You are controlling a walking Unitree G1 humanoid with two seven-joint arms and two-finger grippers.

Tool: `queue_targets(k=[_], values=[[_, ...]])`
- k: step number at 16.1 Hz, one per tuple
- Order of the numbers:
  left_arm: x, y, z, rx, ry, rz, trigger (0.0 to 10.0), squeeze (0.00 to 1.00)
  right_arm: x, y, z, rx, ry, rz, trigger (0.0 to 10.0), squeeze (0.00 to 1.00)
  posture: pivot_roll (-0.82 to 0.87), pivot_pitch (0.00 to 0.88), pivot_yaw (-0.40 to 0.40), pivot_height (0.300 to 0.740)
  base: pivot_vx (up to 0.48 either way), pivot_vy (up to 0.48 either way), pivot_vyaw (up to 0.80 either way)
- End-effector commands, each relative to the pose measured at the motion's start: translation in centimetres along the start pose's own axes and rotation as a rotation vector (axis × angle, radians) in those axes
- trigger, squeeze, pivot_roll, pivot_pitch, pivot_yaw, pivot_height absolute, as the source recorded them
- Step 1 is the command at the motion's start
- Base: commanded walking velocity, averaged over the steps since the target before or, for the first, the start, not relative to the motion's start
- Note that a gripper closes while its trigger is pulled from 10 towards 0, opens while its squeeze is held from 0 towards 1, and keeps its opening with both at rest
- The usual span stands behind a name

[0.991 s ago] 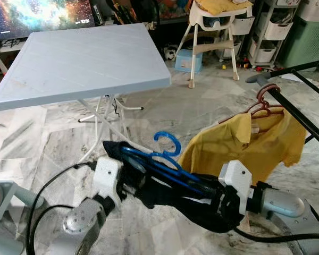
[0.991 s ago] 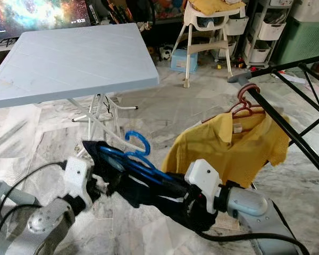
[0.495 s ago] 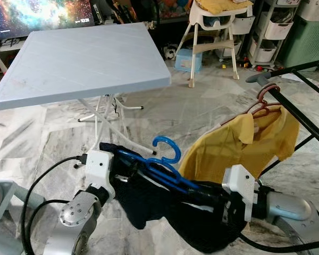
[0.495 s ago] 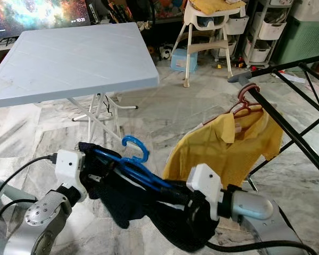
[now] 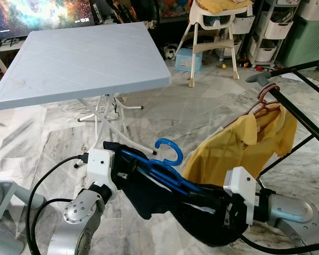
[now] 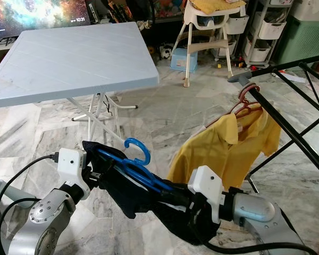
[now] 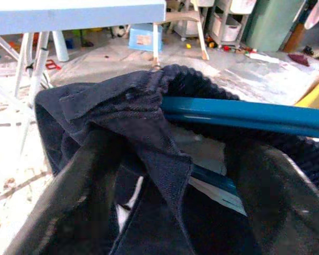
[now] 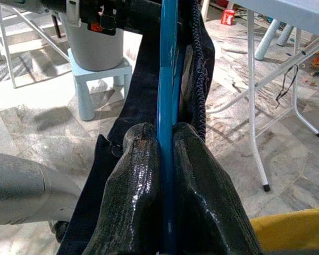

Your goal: Hang hanger

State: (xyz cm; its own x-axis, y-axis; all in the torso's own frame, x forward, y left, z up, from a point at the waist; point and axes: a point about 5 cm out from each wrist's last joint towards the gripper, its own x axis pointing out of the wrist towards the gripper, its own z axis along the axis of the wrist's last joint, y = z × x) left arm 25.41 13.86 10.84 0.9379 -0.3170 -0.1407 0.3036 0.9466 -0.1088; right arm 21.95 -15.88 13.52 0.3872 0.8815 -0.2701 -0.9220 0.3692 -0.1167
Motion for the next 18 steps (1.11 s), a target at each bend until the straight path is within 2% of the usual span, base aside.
queue_targets(k=[1,2,3,7,8,9,12,18], values=[[0.2,0.1,0.4,-0.009,-0.023,0.006,0.2,0.00,0.2,0.8,0.6,-0.014,-0.016,0.062,10.0,0.00,-0.06,0.088,0.036,0.740,0.000,0.000,0.00],[0.2,-0.1,0.4,-0.017,-0.025,-0.001,0.9,0.00,0.3,0.9,0.5,-0.011,-0.015,0.064,10.0,0.00,-0.06,0.088,0.037,0.740,0.000,0.000,0.00],[0.3,-0.6,0.6,-0.027,-0.029,-0.024,10.0,0.00,0.4,1.0,0.5,-0.011,-0.012,0.065,10.0,0.00,-0.06,0.091,0.037,0.740,0.000,0.000,0.00],[-0.3,-2.2,0.8,-0.063,-0.026,-0.086,10.0,0.00,0.5,0.9,-0.1,0.006,0.037,0.032,10.0,0.00,-0.06,0.094,0.038,0.740,0.000,0.000,0.00],[-0.5,-2.0,0.5,-0.042,-0.013,-0.059,10.0,0.27,0.5,0.9,-0.2,0.018,0.050,0.016,10.0,0.00,-0.06,0.095,0.039,0.740,0.000,0.000,0.00],[-0.6,-1.9,0.4,-0.048,-0.009,-0.051,10.0,1.00,0.6,0.9,-0.2,0.018,0.048,0.013,10.0,0.00,-0.06,0.095,0.039,0.740,0.000,0.000,0.00],[-1.2,-1.7,0.3,-0.063,-0.008,-0.030,10.0,1.00,0.8,0.8,-0.3,0.012,0.053,-0.003,10.0,0.00,-0.05,0.096,0.039,0.740,0.000,0.000,0.00],[-1.2,-2.2,0.3,-0.064,-0.004,-0.050,10.0,1.00,1.1,0.4,0.0,0.011,0.041,-0.017,10.0,0.00,-0.05,0.093,0.033,0.740,0.000,0.000,0.00]])
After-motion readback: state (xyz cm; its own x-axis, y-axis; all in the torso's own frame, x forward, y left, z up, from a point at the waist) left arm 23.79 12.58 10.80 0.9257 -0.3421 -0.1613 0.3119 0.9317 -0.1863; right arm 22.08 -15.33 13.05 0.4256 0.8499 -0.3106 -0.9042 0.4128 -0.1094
